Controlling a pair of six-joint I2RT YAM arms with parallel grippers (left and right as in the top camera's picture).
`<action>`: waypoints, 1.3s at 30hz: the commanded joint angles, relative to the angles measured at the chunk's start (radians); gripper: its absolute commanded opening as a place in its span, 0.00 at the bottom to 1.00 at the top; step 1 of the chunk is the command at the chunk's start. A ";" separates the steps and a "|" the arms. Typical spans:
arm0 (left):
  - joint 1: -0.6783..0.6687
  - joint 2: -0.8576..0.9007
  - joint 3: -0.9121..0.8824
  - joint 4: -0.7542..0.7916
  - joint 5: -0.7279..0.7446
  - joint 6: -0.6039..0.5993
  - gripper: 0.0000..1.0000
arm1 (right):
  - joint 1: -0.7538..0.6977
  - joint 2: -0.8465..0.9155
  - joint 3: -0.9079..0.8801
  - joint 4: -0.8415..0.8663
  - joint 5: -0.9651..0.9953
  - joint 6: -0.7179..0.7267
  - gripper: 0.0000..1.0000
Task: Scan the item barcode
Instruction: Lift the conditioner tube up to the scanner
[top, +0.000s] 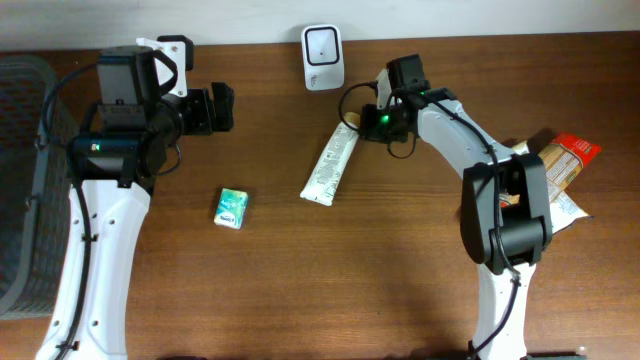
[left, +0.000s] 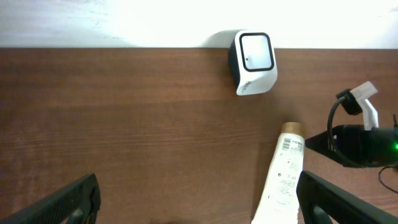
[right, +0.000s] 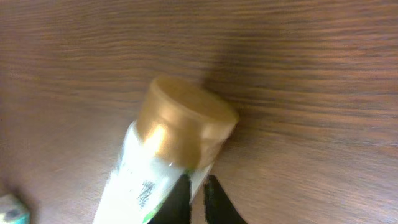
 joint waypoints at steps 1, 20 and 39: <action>-0.001 -0.002 0.005 0.000 0.000 -0.006 0.99 | 0.019 -0.011 0.005 0.024 -0.107 -0.026 0.14; -0.001 -0.002 0.005 0.000 0.000 -0.006 0.99 | 0.242 -0.010 -0.142 -0.059 0.175 0.362 0.84; -0.001 -0.002 0.005 0.000 0.000 -0.006 0.99 | 0.059 -0.516 -0.265 -0.035 -0.618 -0.227 0.04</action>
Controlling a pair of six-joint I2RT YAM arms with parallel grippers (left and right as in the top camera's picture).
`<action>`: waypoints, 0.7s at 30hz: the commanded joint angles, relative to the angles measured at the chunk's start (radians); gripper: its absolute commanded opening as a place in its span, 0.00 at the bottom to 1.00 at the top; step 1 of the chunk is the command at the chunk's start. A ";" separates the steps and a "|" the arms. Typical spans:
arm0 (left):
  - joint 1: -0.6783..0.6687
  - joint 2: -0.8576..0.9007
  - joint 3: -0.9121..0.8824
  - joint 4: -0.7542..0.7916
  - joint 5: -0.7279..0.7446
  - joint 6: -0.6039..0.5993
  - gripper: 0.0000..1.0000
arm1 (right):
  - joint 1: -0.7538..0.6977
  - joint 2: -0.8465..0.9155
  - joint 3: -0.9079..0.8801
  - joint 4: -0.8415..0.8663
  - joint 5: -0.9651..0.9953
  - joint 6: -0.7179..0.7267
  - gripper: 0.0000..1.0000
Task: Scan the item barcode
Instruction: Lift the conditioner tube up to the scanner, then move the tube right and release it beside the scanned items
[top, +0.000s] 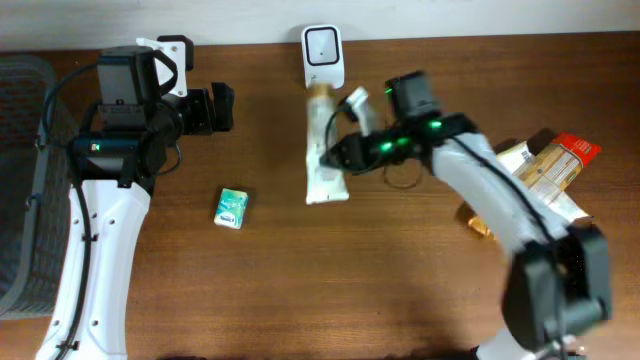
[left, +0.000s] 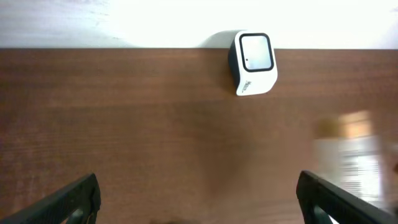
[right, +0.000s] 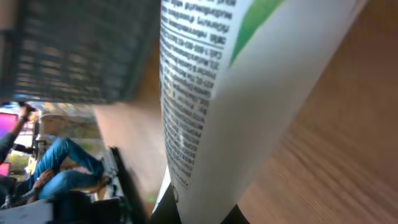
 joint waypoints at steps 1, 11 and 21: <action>-0.001 -0.002 0.005 -0.002 0.000 -0.006 0.99 | -0.051 -0.116 0.023 0.005 -0.172 -0.040 0.04; -0.001 -0.002 0.005 -0.002 0.000 -0.006 0.99 | -0.003 -0.102 0.153 -0.113 0.143 0.097 0.04; -0.001 -0.002 0.005 -0.002 0.000 -0.006 0.99 | 0.126 0.550 1.038 -0.430 1.251 -0.329 0.04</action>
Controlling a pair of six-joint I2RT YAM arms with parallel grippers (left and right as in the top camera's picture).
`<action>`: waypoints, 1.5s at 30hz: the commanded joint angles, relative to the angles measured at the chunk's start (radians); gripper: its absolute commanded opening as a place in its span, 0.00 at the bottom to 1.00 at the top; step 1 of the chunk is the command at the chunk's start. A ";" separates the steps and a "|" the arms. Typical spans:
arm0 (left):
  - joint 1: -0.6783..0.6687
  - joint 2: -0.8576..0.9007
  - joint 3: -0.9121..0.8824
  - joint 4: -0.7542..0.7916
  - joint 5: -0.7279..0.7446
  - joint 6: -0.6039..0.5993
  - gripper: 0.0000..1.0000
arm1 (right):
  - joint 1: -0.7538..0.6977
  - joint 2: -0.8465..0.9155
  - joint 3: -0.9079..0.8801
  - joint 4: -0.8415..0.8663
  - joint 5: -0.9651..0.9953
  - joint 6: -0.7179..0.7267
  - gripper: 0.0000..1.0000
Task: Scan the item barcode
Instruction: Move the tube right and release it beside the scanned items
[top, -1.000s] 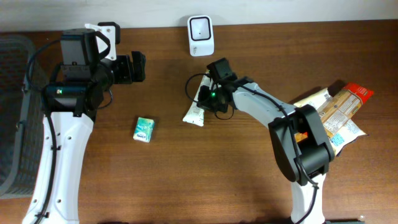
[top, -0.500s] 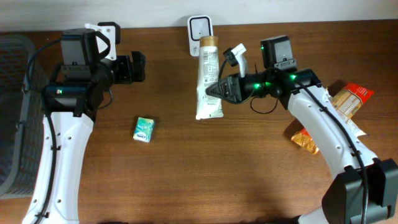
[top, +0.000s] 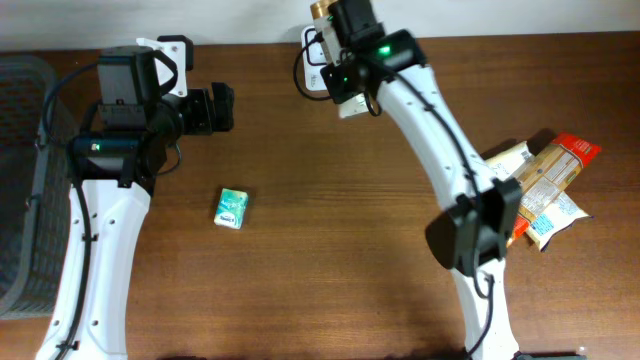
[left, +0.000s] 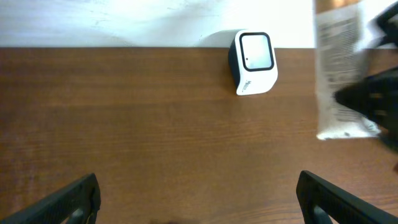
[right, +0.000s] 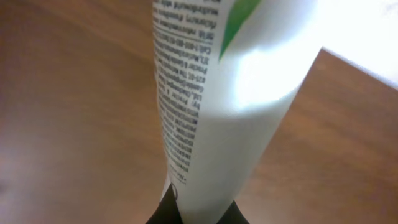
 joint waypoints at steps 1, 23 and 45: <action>-0.001 -0.002 0.005 -0.002 0.000 -0.006 0.99 | 0.005 0.059 0.035 0.106 0.261 -0.169 0.04; -0.001 -0.002 0.005 -0.002 0.000 -0.006 0.99 | 0.067 0.201 0.035 0.433 0.679 -0.352 0.04; -0.001 -0.002 0.005 -0.002 0.000 -0.006 0.99 | -0.565 -0.164 -0.660 -0.392 -0.114 0.581 0.68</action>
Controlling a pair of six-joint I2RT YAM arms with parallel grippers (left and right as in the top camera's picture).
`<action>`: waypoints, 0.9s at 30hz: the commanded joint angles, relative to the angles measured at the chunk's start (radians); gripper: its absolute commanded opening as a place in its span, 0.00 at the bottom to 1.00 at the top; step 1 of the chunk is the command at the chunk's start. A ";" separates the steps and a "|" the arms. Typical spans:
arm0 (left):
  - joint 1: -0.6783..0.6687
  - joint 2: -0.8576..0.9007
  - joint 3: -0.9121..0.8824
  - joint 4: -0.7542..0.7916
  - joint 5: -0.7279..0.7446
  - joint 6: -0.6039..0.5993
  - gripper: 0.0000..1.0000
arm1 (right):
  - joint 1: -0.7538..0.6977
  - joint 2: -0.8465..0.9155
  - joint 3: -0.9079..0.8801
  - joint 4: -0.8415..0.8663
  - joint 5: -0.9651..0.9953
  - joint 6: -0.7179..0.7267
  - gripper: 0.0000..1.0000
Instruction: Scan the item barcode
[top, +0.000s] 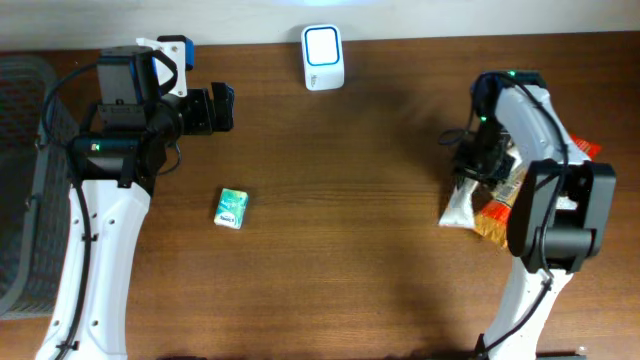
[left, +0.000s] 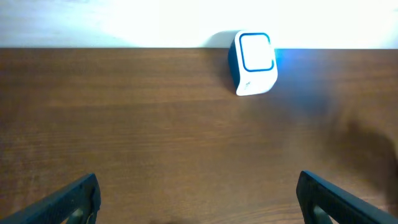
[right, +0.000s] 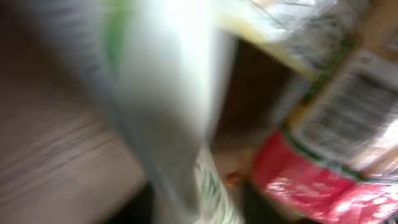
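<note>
The white scanner (top: 323, 44) stands at the table's far edge, its window lit blue; it also shows in the left wrist view (left: 255, 54). The white tube (top: 455, 208) lies slanted at the right, against the pile of packets. My right gripper (top: 480, 160) is low over the tube's upper part. In the blurred right wrist view the tube (right: 168, 124) runs down between the dark fingers, which stand apart, so the right gripper (right: 202, 208) looks open. My left gripper (top: 222, 107) hangs open and empty at the far left (left: 199, 199).
A heap of snack packets (top: 555, 170) lies at the right edge, close beside the tube (right: 336, 124). A small green box (top: 231, 208) sits left of centre. A dark mesh basket (top: 25, 180) fills the left edge.
My right gripper has gone from in front of the scanner to the right side of the table, and the tube now rests beside the packets. The scanner's window glows blue. The left arm is unchanged.
The tube lay in mid-table with my right gripper shut at its gold cap. Then the gripper held the tube lifted below the scanner, then upright right before the scanner. Now the tube lies at the right by the packets, the fingers apart around it.
</note>
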 joint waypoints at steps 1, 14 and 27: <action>-0.001 -0.002 0.005 -0.001 0.000 -0.006 0.99 | -0.046 -0.026 -0.009 -0.032 0.012 -0.055 0.70; -0.001 -0.002 0.005 -0.001 0.000 -0.006 0.99 | 0.209 -0.026 0.458 -0.049 -0.393 -0.237 0.99; -0.001 -0.002 0.005 0.000 0.000 -0.006 0.99 | 0.806 0.285 0.388 0.664 -0.427 -0.165 0.59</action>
